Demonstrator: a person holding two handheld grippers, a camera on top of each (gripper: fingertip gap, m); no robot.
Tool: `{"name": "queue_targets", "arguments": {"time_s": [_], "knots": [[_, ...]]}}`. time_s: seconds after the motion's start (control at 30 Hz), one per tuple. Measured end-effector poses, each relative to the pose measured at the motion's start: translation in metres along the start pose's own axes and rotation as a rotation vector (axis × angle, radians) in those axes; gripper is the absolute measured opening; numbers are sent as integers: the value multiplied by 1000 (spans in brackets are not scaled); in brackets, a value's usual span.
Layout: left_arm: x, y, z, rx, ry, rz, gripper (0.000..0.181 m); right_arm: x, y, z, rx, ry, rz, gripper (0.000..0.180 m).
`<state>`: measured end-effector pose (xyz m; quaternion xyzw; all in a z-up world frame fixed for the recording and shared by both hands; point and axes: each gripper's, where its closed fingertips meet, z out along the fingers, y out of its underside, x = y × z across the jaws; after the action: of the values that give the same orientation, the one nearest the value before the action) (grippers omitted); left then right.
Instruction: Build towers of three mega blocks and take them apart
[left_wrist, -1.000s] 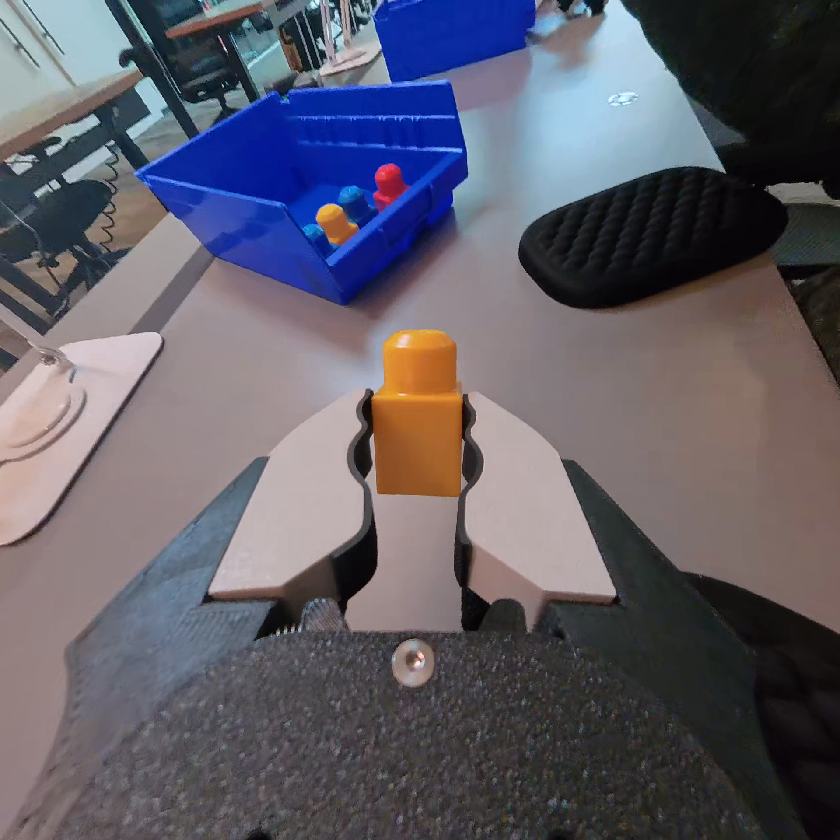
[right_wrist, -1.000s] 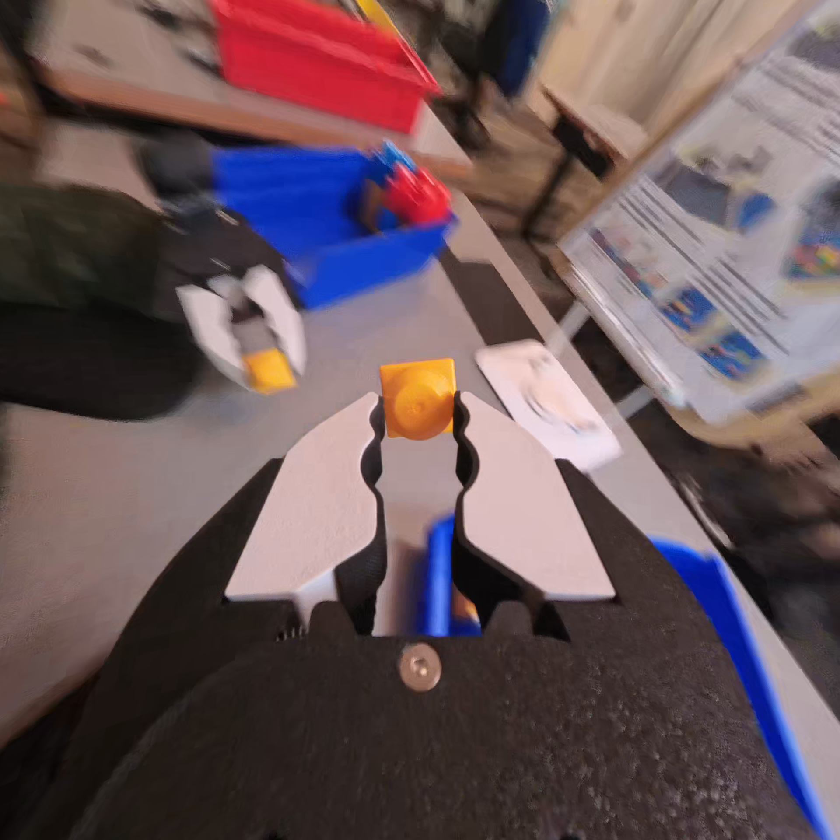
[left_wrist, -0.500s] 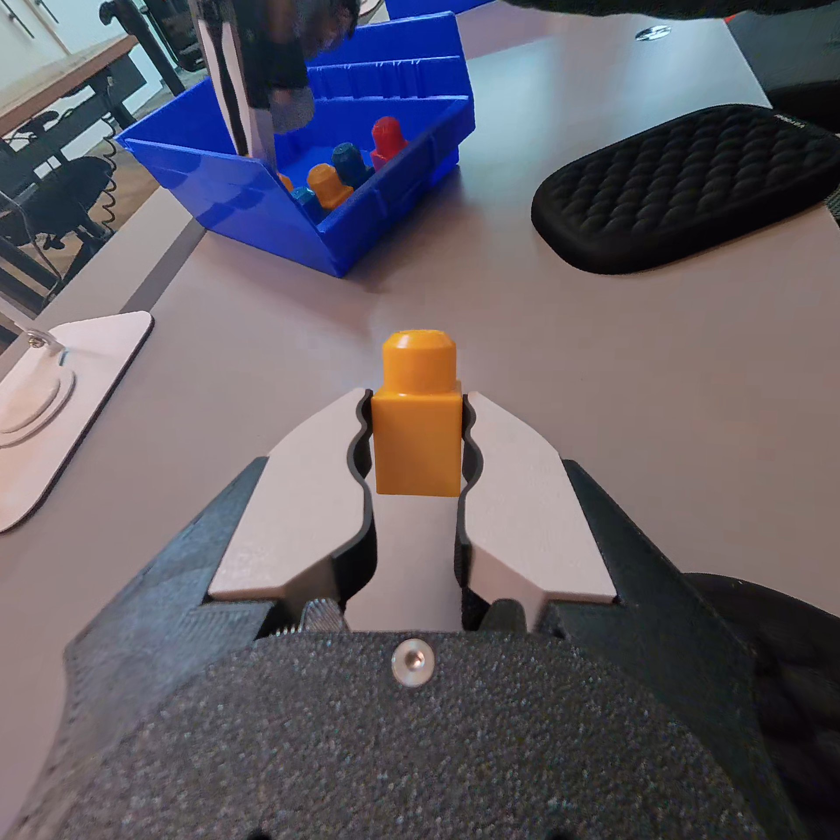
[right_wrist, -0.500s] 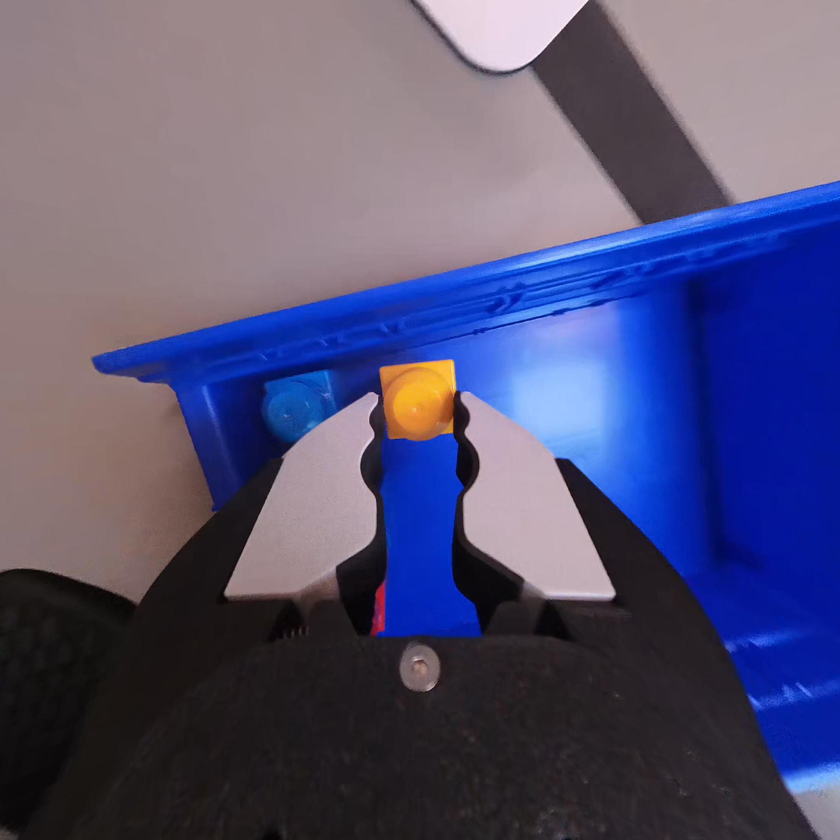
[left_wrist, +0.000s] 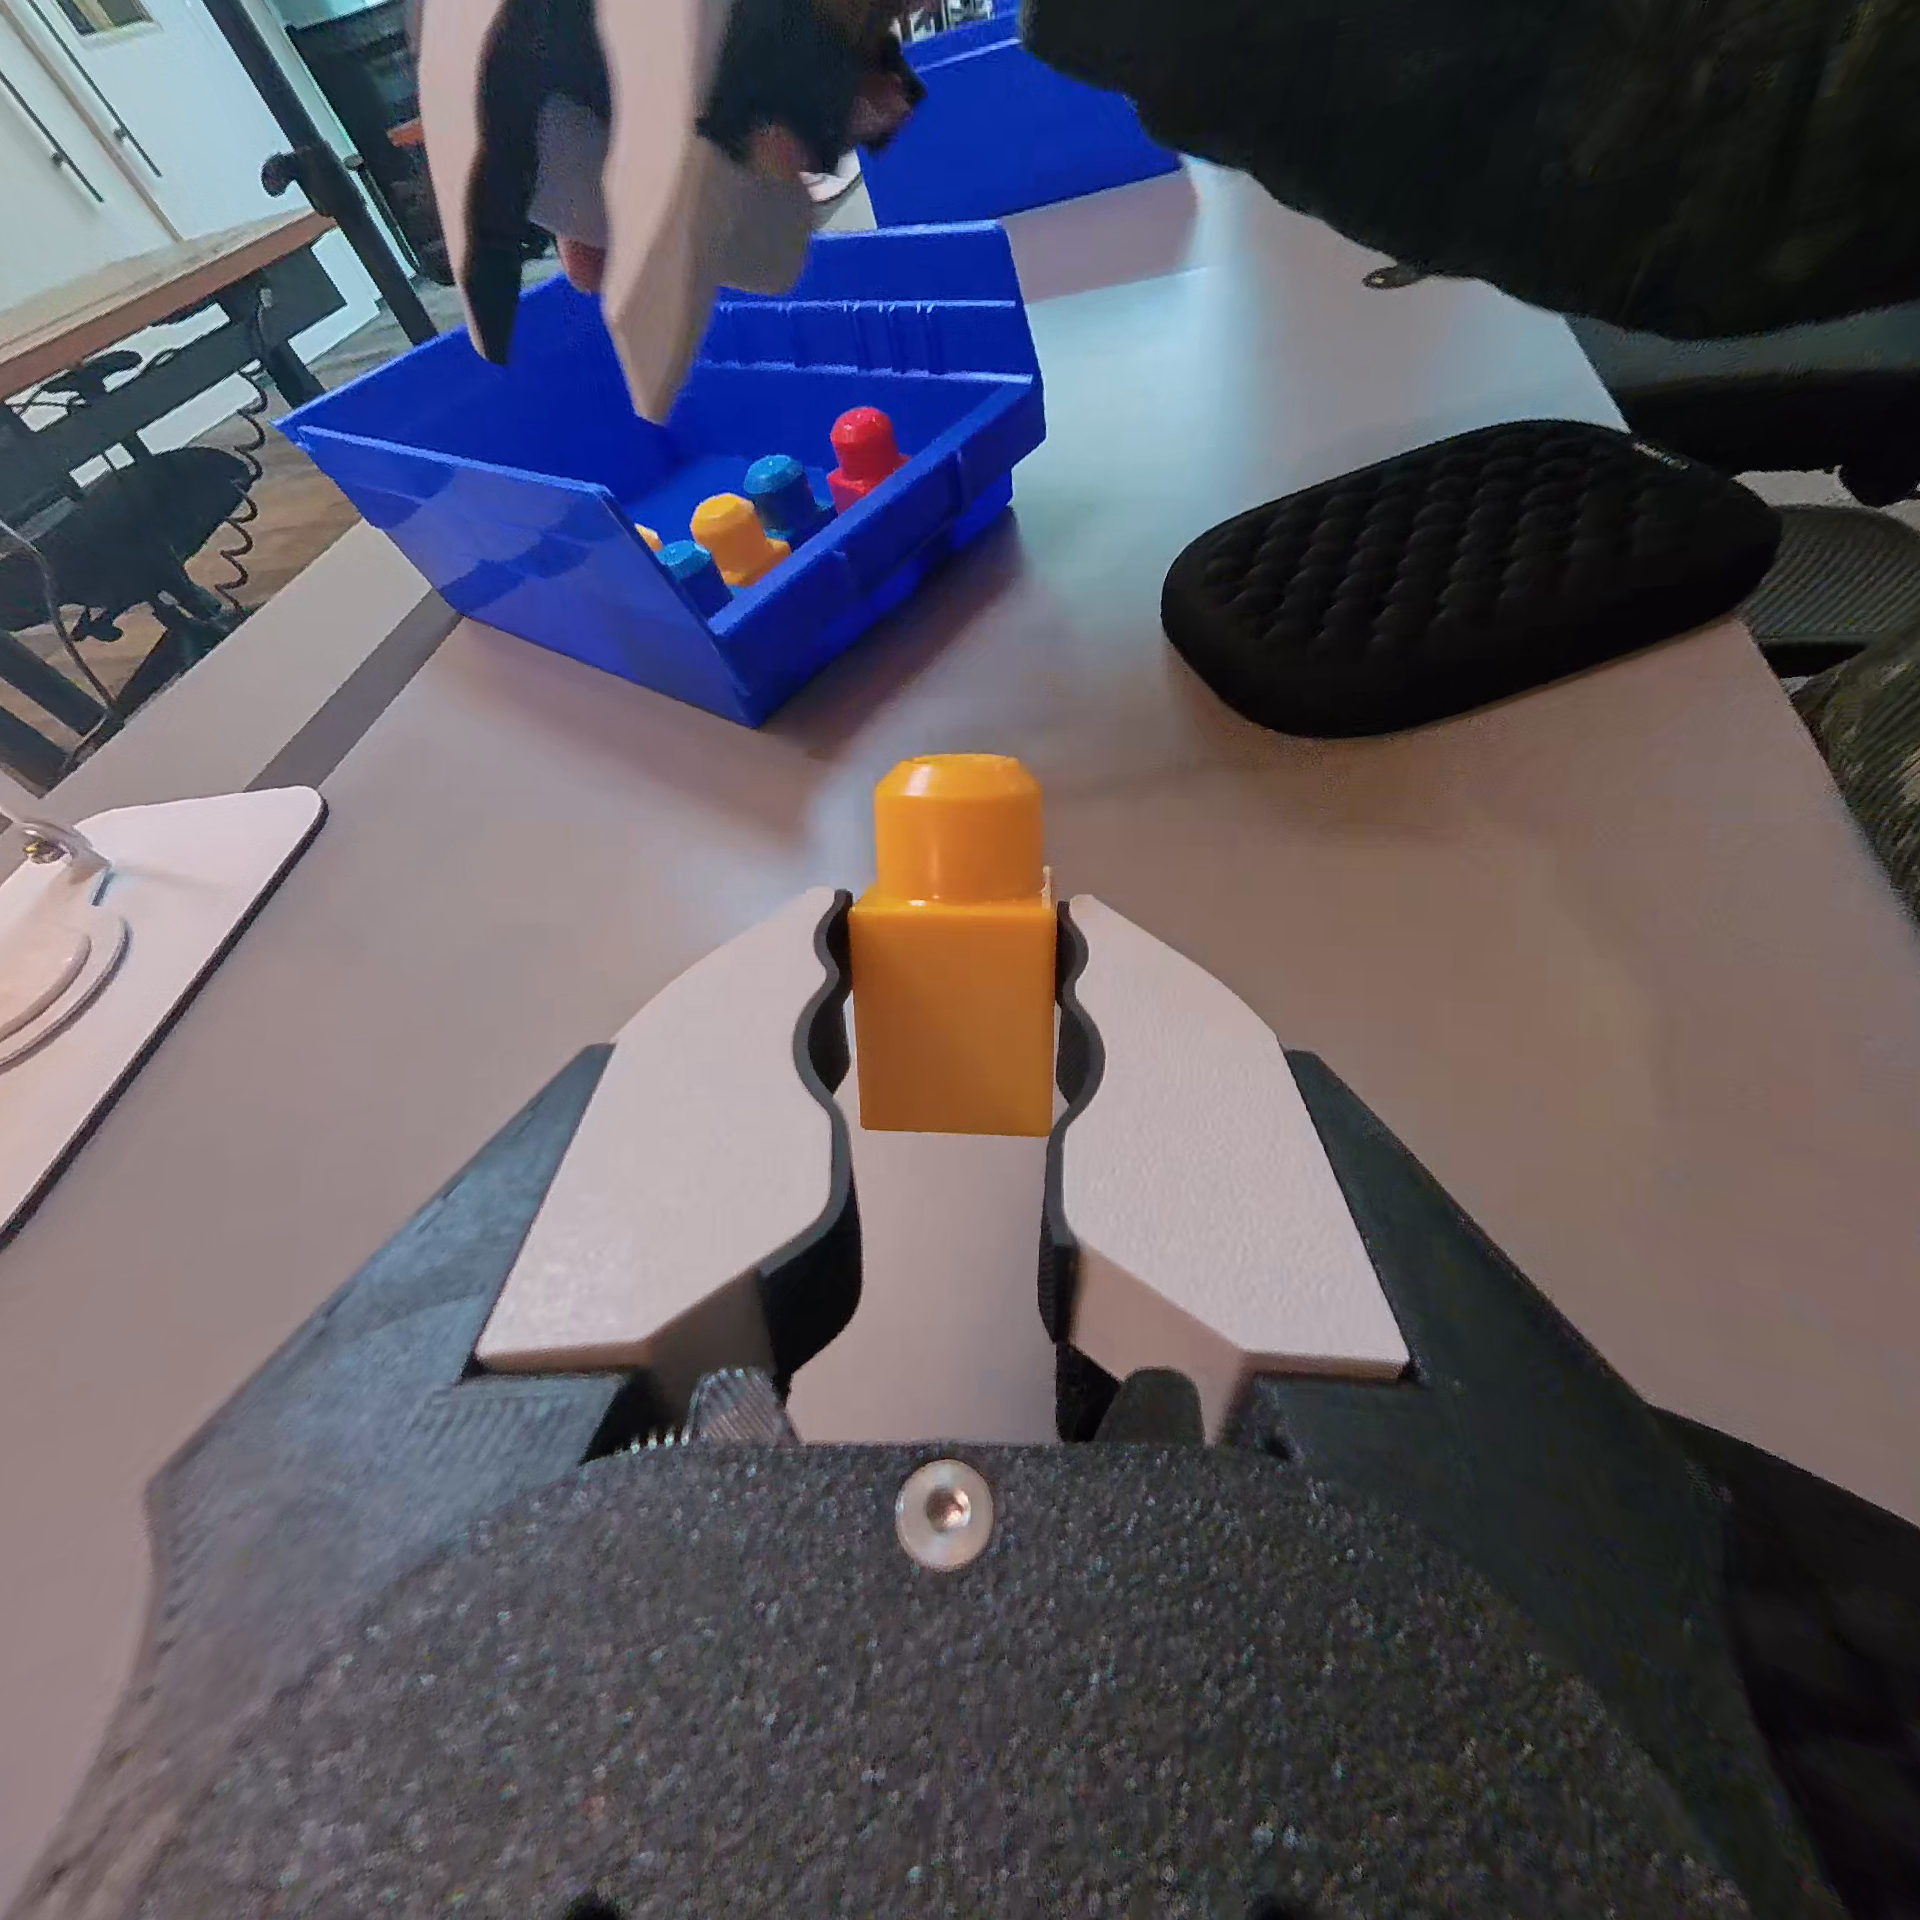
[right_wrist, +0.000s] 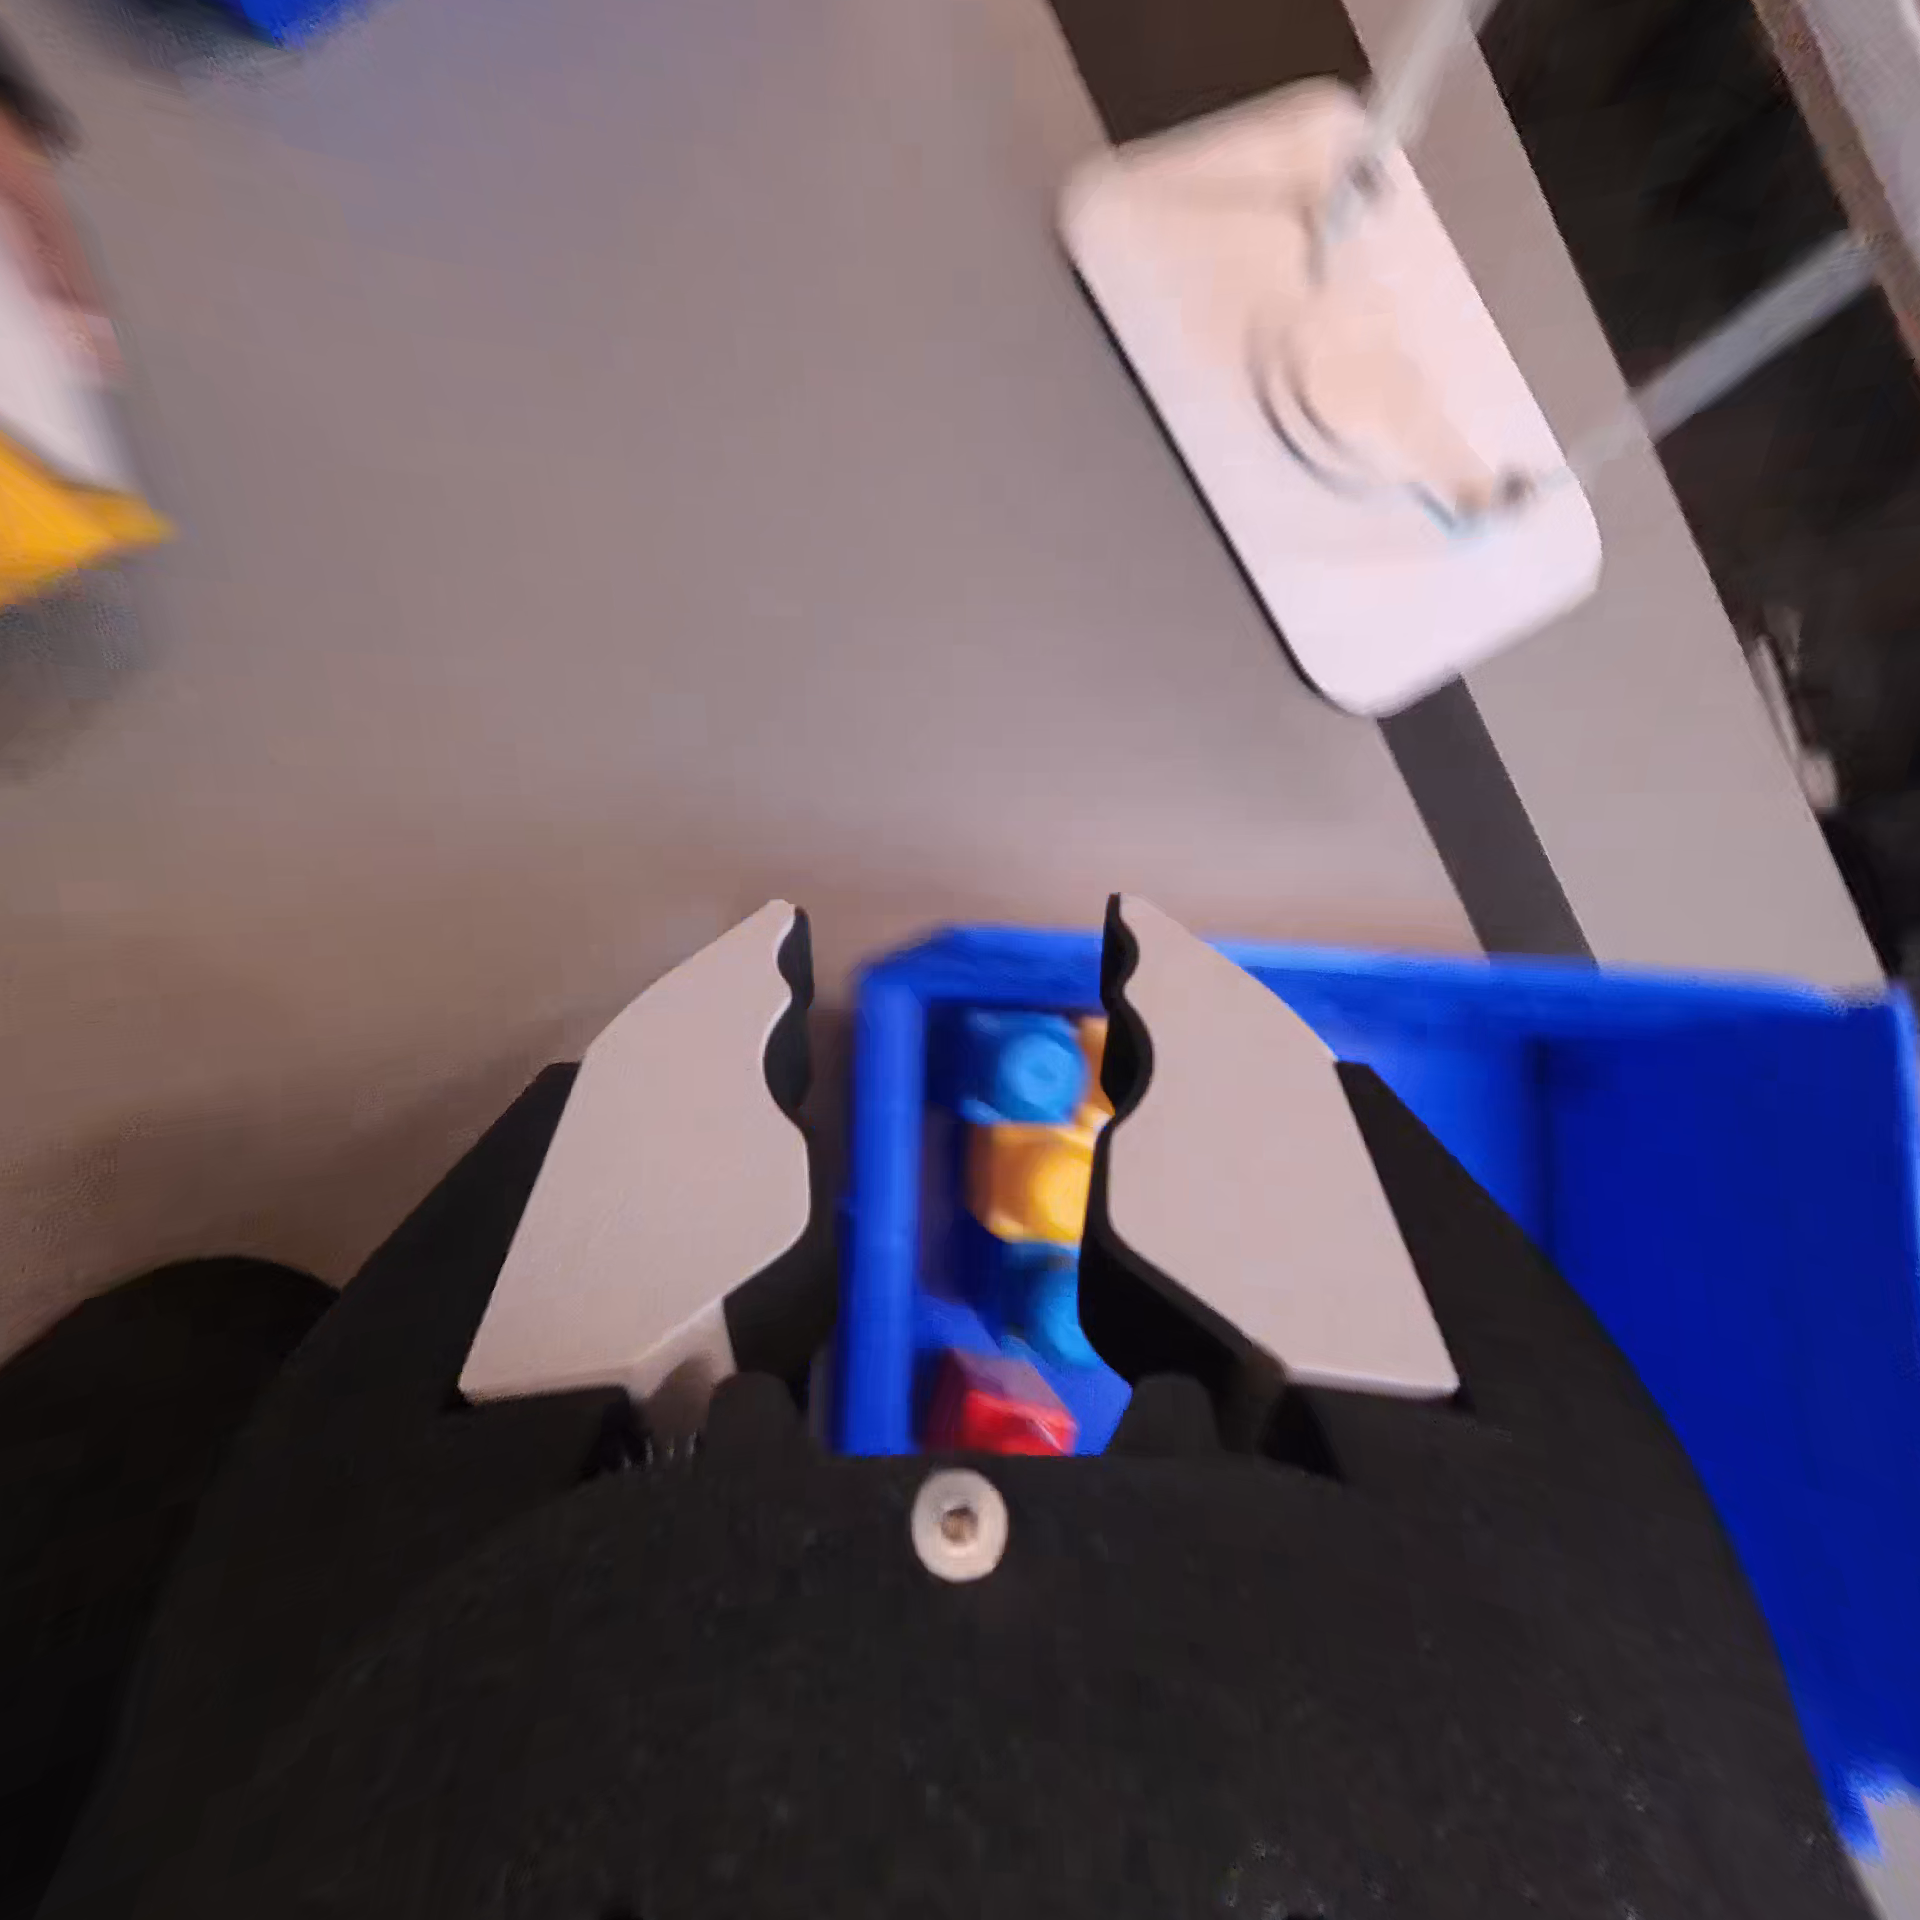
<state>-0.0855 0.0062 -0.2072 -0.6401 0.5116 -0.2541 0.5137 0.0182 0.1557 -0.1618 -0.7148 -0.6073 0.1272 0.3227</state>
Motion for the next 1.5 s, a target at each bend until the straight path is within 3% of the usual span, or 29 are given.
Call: {"name": "queue_targets", "arguments": {"time_s": [0.2, 0.4, 0.53, 0.7, 0.87, 1.1, 1.33, 1.5], "knots": [[7, -7, 0, 44, 26, -4, 36, -155, -48, 13, 255, -302, -209, 51], [9, -8, 1, 51, 30, 2, 36, -186, -63, 30, 348, -366, -201, 29], [-8, -12, -2, 80, -62, -9, 55, -153, -66, 10, 302, -265, -222, 29], [-31, -14, -11, 97, -194, -13, 33, -37, -60, -46, 244, 23, -91, 29], [-40, -20, -22, 140, -245, -29, 8, 72, 14, -55, -50, 269, 47, 29], [-54, -24, -31, 168, -331, -26, 0, 82, 88, -7, -226, 113, 226, 29], [-56, -25, -33, 168, -353, -20, 0, 64, 115, 29, -321, -17, 292, 29], [-60, -28, -37, 185, -374, -29, 0, 62, 114, 35, -287, -51, 331, 30]]}}
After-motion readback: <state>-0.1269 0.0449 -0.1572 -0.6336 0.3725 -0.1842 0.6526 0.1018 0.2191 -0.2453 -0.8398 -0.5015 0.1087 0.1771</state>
